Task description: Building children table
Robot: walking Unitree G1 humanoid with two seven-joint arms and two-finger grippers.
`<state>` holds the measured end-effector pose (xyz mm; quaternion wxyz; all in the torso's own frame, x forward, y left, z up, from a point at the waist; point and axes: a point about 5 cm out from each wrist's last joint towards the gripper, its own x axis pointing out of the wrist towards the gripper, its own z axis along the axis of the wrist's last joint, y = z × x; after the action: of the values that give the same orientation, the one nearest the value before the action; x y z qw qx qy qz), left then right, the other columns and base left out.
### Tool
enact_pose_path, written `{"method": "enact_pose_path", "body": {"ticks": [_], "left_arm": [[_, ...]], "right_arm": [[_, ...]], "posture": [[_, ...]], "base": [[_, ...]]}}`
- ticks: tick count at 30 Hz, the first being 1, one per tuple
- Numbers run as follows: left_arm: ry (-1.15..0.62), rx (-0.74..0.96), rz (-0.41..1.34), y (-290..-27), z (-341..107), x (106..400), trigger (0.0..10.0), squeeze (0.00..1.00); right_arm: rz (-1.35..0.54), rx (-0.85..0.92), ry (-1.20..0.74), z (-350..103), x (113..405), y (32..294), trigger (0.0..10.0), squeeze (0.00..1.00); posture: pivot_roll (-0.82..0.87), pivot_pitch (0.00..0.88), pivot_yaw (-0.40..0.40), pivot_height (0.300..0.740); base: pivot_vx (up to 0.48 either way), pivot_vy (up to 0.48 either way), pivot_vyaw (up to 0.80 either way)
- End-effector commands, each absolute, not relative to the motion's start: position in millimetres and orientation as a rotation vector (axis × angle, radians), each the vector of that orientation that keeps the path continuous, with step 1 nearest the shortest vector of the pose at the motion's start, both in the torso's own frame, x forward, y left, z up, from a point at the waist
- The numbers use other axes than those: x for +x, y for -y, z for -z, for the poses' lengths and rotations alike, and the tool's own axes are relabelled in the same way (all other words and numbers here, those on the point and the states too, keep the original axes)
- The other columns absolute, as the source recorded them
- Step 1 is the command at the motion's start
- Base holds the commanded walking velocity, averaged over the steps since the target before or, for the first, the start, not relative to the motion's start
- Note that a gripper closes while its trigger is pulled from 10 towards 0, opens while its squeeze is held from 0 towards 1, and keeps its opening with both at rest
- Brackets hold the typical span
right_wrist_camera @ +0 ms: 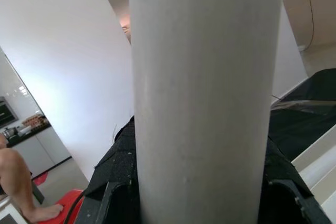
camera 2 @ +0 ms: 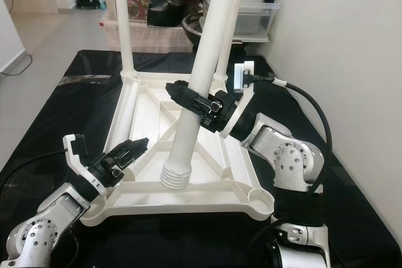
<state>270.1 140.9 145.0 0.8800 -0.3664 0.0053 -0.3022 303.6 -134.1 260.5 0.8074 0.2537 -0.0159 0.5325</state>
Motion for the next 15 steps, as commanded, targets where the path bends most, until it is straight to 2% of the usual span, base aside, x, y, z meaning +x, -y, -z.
{"method": "enact_pose_path", "body": {"ticks": [1, 15], "left_arm": [[-0.017, -0.754, 0.663, -142.2, -146.6, 265.9, 10.0, 0.00], [-0.035, -0.678, 0.912, -141.1, -163.6, 245.8, 10.0, 0.00]], "right_arm": [[-1.167, 0.517, 0.053, -262.0, 299.9, 131.4, 0.0, 0.00], [-1.273, 0.497, 0.036, -258.1, 293.1, 127.2, 0.0, 0.00]], "posture": [[-0.05, 0.000, -0.074, 0.740], [-0.05, 0.000, -0.076, 0.740]], "base": [[0.000, 0.000, 0.00], [0.000, 0.000, 0.00]]}}
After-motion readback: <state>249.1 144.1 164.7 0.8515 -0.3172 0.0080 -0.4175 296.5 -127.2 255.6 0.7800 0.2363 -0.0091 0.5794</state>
